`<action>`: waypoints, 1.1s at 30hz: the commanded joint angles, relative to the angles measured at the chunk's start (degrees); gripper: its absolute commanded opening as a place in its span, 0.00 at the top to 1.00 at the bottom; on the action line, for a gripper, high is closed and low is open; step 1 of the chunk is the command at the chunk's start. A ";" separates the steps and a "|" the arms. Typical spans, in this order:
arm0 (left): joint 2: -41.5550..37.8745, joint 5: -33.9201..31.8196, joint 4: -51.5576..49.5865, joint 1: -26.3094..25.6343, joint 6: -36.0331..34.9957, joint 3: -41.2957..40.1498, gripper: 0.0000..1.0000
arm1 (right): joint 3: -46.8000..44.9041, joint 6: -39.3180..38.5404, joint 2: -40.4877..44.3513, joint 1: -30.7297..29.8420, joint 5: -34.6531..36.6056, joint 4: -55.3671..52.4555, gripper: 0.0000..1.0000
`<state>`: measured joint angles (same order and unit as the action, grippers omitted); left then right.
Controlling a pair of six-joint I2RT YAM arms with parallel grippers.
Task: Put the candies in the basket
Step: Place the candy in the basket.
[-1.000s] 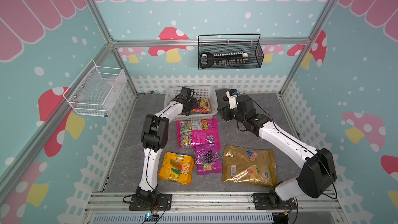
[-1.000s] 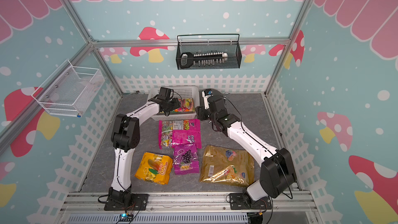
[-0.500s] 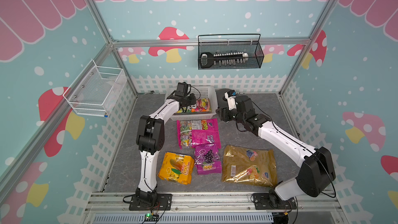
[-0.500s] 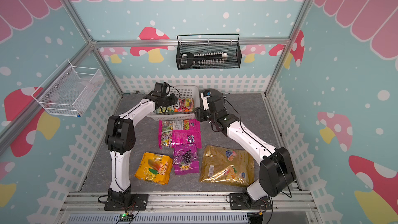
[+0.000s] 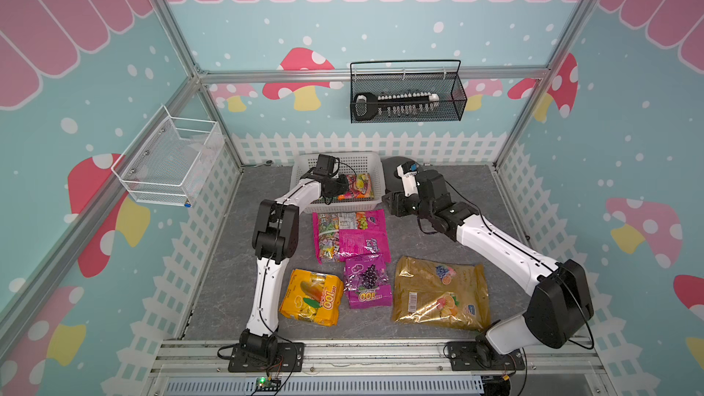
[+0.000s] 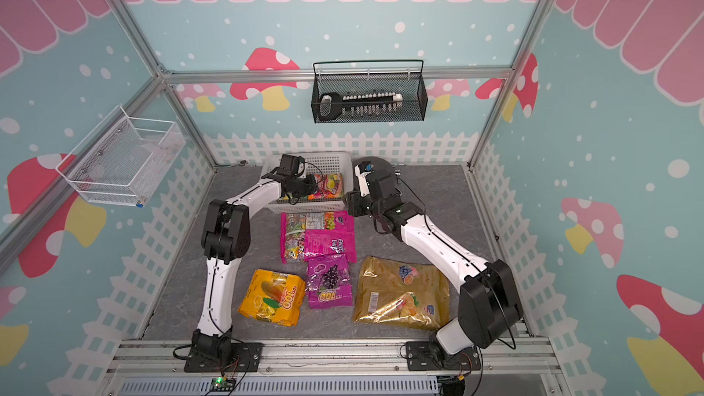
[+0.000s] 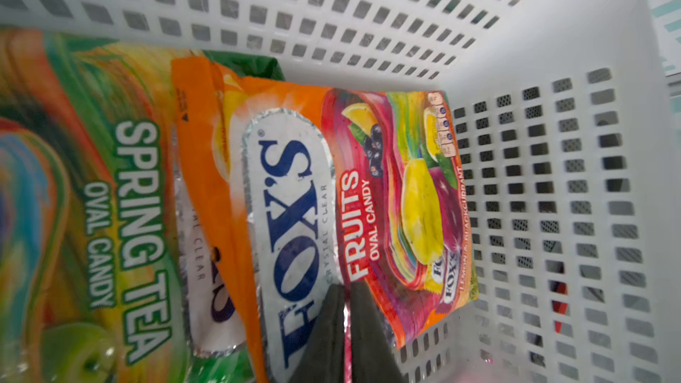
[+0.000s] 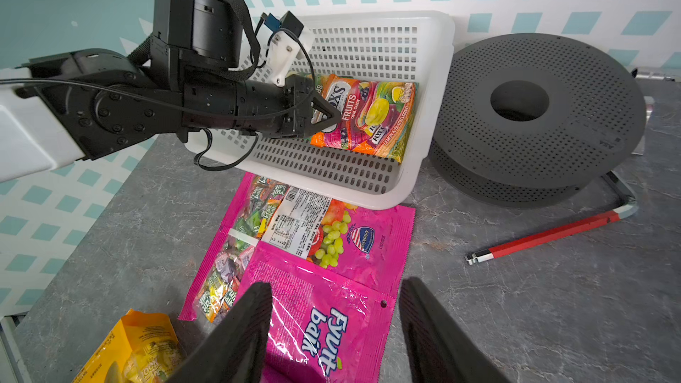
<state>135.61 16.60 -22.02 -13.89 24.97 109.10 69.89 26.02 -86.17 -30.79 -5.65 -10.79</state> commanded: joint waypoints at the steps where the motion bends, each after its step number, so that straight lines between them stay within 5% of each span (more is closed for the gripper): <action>1: 2.10 1.77 -0.23 0.18 -0.48 2.68 0.88 | -0.11 0.57 0.39 0.09 -0.48 -0.63 0.39; 9: 0.48 4.33 0.22 0.44 0.07 3.96 0.88 | 0.89 -0.71 0.47 -0.01 -1.93 -2.47 0.38; 16: -10.84 5.06 0.22 0.49 1.13 -0.59 0.80 | -2.66 -0.83 0.31 -0.46 -7.63 -2.02 0.38; 24: -26.15 7.57 0.49 0.40 1.36 -14.84 0.67 | -5.87 -2.97 -2.09 -2.89 -16.14 -6.92 0.36; 33: -41.89 5.25 0.25 1.74 -0.92 -34.26 0.55 | -9.96 -3.01 -4.98 -5.90 -15.47 -12.62 0.34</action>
<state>97.60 22.72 -21.02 -13.17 25.65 77.93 60.90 23.55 -89.56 -35.83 -20.62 -20.12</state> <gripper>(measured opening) 0.443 0.656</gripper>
